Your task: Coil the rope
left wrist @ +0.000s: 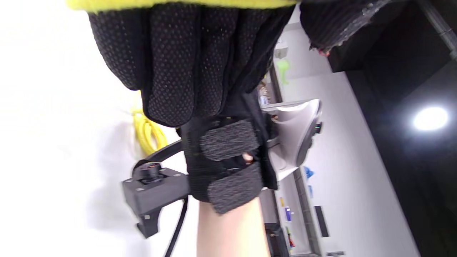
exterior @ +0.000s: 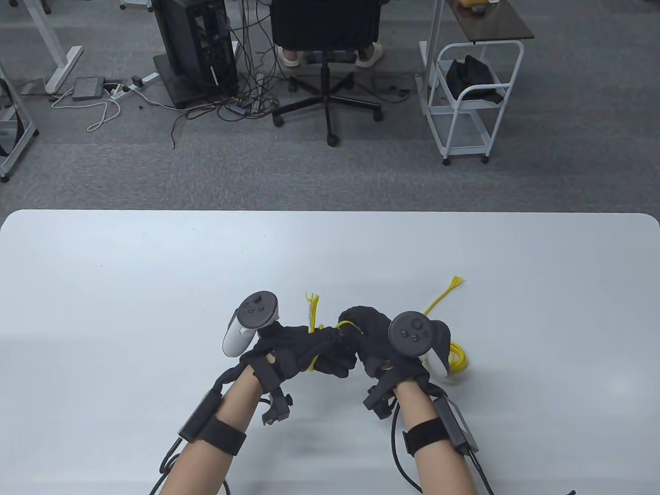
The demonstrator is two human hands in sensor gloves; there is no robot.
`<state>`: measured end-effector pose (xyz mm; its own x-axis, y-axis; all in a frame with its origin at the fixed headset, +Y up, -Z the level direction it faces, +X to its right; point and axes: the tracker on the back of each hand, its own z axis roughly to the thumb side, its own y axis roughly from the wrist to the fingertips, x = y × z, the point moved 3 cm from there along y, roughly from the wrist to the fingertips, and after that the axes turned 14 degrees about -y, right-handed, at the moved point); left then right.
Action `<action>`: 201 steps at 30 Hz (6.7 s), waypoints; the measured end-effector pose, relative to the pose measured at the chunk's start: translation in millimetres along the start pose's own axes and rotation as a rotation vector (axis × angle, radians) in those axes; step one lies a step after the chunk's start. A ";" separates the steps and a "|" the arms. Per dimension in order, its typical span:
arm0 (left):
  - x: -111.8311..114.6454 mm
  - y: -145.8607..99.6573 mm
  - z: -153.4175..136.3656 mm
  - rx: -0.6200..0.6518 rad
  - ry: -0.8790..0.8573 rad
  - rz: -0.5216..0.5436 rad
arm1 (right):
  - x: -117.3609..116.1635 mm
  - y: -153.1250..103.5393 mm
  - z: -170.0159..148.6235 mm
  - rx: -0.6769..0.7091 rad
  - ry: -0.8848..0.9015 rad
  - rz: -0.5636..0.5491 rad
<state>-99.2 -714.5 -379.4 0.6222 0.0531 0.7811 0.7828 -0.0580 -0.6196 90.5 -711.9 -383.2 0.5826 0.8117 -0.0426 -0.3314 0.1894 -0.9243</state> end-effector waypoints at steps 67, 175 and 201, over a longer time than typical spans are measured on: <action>-15.8 -23.1 29.0 0.337 -0.047 0.350 | -44.2 1.5 38.4 0.169 -0.046 0.183; 0.0 -4.6 4.2 -0.094 0.199 0.021 | 8.4 -1.7 -6.2 -0.014 -0.064 -0.022; -34.9 -26.7 7.2 0.100 0.023 0.412 | -14.2 -2.1 62.8 0.217 -0.137 -0.005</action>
<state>-141.8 -707.7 -390.7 0.8838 0.0230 0.4672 0.4666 0.0272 -0.8840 36.3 -689.1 -356.8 0.4835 0.8749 0.0276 -0.4887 0.2960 -0.8207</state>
